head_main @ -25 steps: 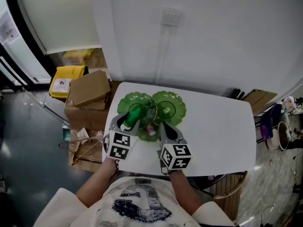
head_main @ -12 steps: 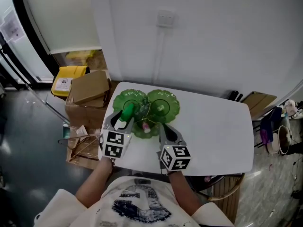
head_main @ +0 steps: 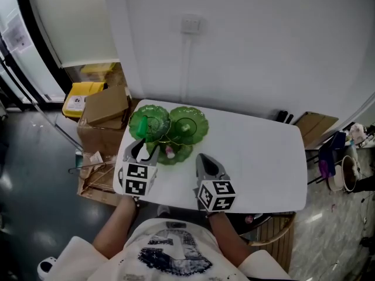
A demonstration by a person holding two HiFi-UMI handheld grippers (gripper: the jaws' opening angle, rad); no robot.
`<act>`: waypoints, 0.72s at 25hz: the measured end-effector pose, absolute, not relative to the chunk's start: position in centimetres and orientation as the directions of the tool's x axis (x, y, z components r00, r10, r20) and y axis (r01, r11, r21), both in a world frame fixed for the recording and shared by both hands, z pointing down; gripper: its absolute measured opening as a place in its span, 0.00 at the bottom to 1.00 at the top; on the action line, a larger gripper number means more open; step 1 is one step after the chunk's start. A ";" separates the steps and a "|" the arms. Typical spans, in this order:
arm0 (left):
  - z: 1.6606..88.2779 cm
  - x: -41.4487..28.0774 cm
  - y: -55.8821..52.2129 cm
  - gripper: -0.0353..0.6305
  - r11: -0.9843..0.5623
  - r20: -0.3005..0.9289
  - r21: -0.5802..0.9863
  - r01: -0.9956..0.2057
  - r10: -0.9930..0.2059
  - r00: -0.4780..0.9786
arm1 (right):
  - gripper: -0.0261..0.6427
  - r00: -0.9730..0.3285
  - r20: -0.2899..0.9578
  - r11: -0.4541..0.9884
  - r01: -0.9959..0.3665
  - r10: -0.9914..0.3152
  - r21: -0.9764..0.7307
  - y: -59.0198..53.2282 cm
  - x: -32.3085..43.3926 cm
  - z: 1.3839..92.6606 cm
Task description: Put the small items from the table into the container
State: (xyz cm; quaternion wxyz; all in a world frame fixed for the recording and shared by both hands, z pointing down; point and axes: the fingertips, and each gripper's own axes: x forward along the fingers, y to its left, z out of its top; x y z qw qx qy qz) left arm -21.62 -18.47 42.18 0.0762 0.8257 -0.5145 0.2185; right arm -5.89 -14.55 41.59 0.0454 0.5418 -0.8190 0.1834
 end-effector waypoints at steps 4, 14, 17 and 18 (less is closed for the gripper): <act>42.6 -19.6 -16.1 0.31 -0.474 0.442 -0.092 -0.876 -0.807 0.391 | 0.04 -0.418 0.270 0.355 -0.900 -0.868 -0.252 -13.0 -4.8 41.7; 43.2 -15.0 -10.3 0.30 -0.506 0.430 -0.043 -0.861 -0.787 0.442 | 0.04 -0.423 0.275 0.355 -0.896 -0.863 -0.266 -7.5 -1.2 42.2; 43.4 -13.0 -8.5 0.30 -0.528 0.414 -0.031 -0.849 -0.780 0.470 | 0.04 -0.414 0.285 0.345 -0.901 -0.865 -0.261 -5.5 0.3 42.5; 43.4 -12.3 -7.9 0.30 -0.536 0.412 -0.023 -0.844 -0.774 0.480 | 0.04 -0.407 0.287 0.341 -0.905 -0.867 -0.255 -4.9 0.9 42.5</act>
